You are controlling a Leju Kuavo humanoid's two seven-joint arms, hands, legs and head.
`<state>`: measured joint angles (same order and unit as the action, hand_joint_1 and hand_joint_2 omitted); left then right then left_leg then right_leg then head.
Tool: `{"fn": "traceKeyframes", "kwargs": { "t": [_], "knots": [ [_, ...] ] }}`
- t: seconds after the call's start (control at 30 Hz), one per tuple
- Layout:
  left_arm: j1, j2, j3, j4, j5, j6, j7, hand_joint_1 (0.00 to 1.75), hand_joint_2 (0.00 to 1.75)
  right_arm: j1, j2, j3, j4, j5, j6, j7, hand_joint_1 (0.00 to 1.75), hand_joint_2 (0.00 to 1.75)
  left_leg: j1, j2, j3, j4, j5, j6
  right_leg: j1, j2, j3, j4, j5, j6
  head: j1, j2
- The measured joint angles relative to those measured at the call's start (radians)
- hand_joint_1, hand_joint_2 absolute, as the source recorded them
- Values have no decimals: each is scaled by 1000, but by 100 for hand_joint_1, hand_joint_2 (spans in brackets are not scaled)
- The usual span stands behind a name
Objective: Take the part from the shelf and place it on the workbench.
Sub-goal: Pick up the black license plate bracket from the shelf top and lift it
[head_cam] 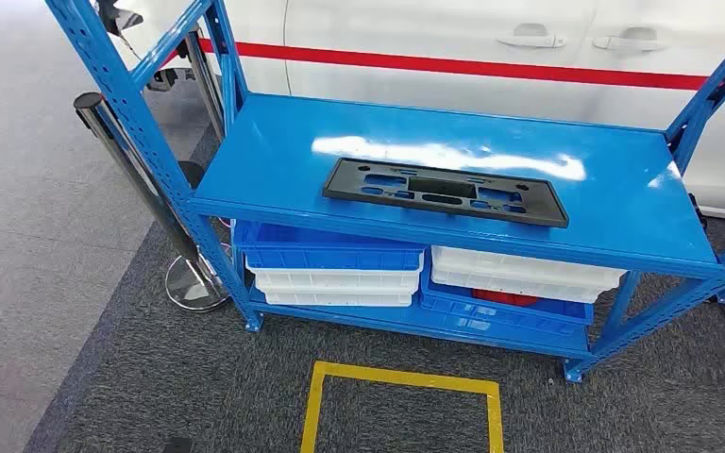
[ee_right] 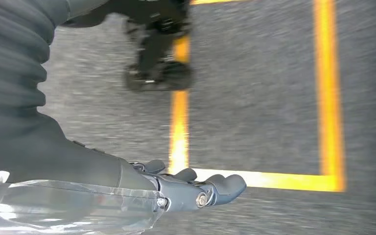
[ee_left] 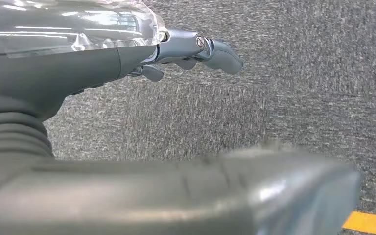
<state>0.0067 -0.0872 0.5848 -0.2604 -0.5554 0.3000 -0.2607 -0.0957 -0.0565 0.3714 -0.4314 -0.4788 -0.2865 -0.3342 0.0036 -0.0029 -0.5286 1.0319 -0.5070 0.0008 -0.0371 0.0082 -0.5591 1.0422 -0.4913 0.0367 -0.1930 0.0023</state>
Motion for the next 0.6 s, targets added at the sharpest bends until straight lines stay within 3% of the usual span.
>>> {"fn": "traceKeyframes", "kwargs": {
  "t": [0.6],
  "knots": [
    [-12, -14, 54, 17, -92, 9, 0, 0, 0, 97, -27, -304, -547, 112, 44, -103, 0, 175, 0, 0, 0, 0, 0, 0, 0, 0, 0, -1, 1, 1, 0, 0]
  ]
}}
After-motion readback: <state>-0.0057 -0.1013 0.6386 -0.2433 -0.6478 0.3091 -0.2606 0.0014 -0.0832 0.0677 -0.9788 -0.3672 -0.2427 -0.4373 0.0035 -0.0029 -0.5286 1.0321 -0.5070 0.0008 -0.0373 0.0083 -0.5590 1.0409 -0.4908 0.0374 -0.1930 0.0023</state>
